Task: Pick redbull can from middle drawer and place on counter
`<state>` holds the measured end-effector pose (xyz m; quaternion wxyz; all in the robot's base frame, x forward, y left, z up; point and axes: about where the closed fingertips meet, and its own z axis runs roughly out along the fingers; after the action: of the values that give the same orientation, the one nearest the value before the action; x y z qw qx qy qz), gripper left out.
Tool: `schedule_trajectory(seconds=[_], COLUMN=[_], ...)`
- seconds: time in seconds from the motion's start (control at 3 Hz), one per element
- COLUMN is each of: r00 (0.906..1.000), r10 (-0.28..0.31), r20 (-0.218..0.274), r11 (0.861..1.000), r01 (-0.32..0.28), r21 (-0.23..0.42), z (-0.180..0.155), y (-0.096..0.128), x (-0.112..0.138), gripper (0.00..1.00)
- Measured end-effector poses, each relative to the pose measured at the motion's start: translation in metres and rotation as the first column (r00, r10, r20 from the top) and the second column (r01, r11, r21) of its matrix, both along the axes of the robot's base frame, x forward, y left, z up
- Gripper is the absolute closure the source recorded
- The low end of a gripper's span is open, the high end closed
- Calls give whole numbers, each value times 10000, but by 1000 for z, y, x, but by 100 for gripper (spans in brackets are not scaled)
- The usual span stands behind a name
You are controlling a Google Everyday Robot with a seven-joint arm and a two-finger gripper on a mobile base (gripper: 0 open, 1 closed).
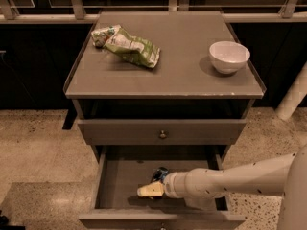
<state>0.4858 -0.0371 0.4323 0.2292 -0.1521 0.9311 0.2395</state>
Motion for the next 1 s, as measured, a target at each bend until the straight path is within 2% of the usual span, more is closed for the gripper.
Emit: schedule_trajectory(seconds=[0.33,0.67,1.0], r00=[9995,9979,9964], r10=[316,337,356], r20=[64,559,770], r11=[9993,9994,9993], r01=[-317,-329,-347], r21=[219,-144,-127], z=[-11,-27,-25], y=[-5,4,10], x=[16,38,44], gripper=[0,0,0])
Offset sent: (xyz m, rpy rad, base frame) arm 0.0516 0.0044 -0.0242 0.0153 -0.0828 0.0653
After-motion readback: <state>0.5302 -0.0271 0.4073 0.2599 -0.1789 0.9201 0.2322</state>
